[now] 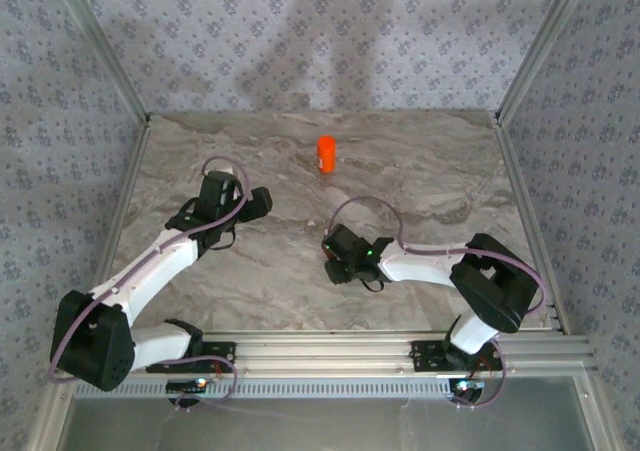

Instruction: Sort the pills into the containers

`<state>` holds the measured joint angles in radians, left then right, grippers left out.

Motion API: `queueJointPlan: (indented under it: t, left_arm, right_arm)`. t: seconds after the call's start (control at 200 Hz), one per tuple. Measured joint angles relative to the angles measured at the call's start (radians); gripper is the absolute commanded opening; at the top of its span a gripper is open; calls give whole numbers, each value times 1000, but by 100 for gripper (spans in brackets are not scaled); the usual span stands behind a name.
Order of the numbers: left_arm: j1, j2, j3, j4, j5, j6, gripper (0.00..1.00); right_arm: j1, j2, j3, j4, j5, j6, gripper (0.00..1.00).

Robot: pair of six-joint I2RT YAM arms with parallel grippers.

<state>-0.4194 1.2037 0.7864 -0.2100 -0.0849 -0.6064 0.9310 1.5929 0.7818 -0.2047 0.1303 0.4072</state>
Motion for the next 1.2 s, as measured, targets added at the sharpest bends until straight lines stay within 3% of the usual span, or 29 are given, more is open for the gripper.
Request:
queueJointPlan:
  t: [0.2,0.455,0.635,1.199]
  left_arm:
    - [0,-40,-35,84,76,-94,98]
    - [-5,-32,-35,198,289,-213,98]
    - [-44,-2,-35,283,389,-302,98]
    - [-171,70,-9,406,441,-417,98]
  right_arm:
    - [-62,-63,0,5,-47,-5,45]
    - [-177,-170,0,102,-172,-31,45]
    - [-205,-210,0,185,-260,-30,45]
    - [-205,-217,1,288,-356,4,45]
